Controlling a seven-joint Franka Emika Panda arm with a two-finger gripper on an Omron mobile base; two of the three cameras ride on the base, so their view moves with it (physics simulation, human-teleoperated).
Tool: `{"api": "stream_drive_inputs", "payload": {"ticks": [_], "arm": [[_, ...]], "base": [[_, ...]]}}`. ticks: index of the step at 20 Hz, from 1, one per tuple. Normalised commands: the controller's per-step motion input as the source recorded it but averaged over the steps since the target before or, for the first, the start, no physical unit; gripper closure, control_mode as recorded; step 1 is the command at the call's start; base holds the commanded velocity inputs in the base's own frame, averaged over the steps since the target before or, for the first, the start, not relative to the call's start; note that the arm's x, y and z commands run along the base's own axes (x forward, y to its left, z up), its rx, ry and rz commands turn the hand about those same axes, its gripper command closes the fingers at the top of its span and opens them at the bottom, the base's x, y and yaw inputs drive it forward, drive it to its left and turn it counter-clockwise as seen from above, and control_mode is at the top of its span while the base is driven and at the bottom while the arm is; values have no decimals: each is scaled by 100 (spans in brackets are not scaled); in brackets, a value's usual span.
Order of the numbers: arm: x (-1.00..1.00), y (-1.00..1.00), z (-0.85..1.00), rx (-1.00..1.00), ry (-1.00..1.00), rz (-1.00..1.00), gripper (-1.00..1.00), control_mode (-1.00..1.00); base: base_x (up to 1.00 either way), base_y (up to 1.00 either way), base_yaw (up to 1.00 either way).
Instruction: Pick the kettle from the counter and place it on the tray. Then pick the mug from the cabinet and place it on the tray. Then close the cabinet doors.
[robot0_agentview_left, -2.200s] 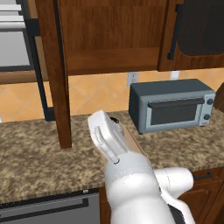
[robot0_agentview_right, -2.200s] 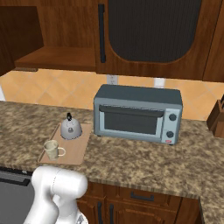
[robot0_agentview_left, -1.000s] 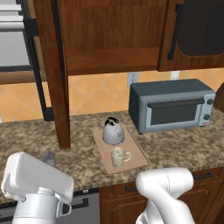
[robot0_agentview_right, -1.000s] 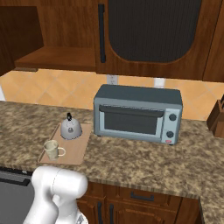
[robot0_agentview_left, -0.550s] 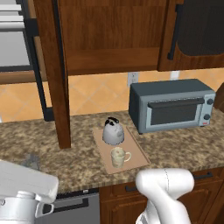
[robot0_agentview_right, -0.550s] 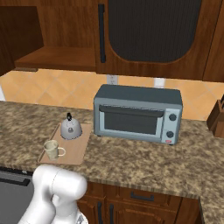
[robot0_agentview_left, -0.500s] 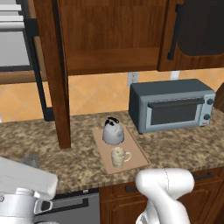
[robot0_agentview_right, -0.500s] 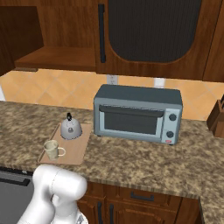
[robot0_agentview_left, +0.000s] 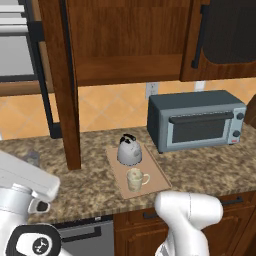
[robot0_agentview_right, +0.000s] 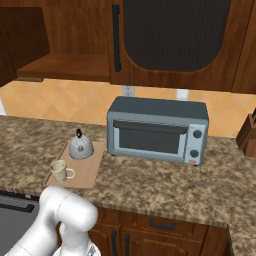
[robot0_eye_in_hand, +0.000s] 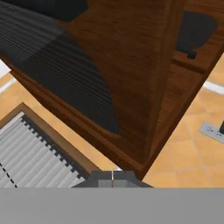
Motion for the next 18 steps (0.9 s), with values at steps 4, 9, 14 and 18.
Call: {"api": "stream_drive_inputs", "payload": {"ticks": [4,9,14,18], "arm": [[22,-30,0,-3,1,-7,100,-100],[21,-61,3,0,-4,-1,100,-100],[16,-96,26,8,-23,0,100,-100],[11,-83,47,14,-38,1,100,-100]], "base": [[0,0,0],[0,0,0],[0,0,0],[0,0,0]]}}
